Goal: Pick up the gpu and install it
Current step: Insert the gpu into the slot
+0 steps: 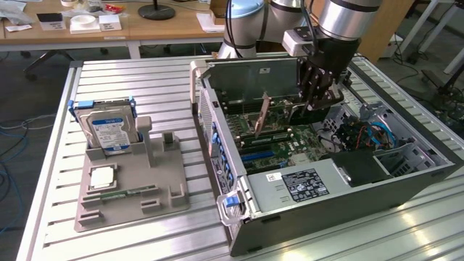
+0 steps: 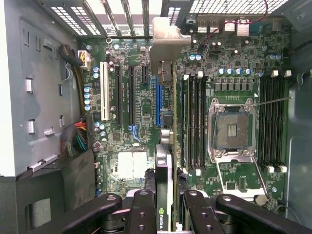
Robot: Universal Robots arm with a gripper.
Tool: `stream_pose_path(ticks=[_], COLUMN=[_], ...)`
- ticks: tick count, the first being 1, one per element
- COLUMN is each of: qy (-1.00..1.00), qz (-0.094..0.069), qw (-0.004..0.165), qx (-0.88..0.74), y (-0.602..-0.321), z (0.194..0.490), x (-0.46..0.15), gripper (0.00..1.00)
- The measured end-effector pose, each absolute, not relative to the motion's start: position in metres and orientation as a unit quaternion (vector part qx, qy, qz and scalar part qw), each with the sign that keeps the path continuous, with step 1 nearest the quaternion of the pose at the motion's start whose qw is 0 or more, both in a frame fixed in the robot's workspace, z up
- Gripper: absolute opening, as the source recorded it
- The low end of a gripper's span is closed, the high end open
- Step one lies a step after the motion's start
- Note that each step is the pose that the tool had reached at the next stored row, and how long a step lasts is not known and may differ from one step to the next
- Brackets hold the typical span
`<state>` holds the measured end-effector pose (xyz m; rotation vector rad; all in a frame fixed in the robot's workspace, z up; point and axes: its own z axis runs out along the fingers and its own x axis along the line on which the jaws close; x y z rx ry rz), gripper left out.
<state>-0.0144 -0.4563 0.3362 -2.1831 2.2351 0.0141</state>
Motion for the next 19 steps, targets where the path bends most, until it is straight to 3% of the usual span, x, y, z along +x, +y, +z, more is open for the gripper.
stream_pose_path(ticks=[19], qy=[0.715], qz=[0.005], qw=[0.009], qx=[-0.699], y=[-0.4563], z=[0.329], x=[-0.0172], gripper=[0.27])
